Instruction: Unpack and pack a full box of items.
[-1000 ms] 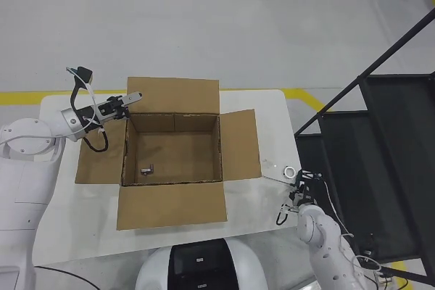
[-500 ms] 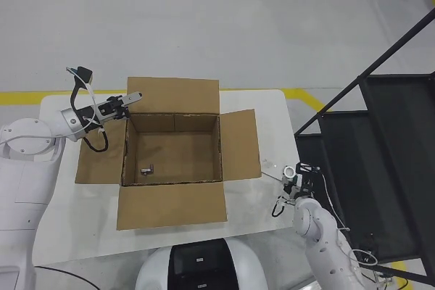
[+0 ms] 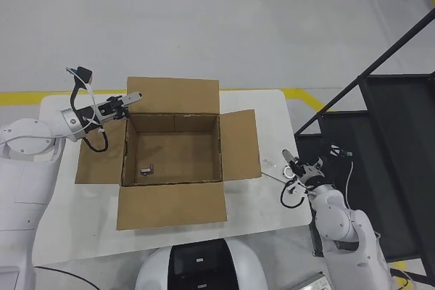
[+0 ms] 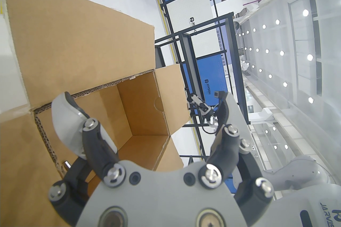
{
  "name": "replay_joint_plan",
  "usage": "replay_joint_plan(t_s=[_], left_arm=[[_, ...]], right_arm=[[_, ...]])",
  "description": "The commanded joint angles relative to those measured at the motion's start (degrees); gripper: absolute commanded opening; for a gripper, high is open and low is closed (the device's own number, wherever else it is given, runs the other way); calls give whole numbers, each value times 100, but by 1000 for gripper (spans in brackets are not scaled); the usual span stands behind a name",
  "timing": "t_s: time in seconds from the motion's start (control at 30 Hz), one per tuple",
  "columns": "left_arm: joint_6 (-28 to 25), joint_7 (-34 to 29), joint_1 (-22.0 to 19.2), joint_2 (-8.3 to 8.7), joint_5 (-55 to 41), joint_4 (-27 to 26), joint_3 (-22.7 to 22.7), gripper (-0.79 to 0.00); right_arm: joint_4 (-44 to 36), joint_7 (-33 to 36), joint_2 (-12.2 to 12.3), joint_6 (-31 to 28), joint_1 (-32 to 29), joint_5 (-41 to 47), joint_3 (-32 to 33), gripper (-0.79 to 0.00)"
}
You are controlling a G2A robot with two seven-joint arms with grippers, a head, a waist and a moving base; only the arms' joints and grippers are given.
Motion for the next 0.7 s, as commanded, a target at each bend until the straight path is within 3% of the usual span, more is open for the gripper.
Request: replay_joint_plan(t_s=[0.0, 0.2, 0.4, 0.67], left_arm=[[0, 0, 0, 0, 0, 0, 0, 0], [0, 0, 0, 0, 0, 0, 0, 0], [0, 0, 0, 0, 0, 0, 0, 0], [0, 0, 0, 0, 0, 0, 0, 0]], right_arm=[[-233, 58, 4, -167, 71, 67, -117, 0], [-577, 297, 20, -663, 540, -98, -775, 0], [-90, 640, 12, -1056, 1471, -1035, -1903, 0], [1001, 983, -157, -615, 2776, -1701, -3309, 0]])
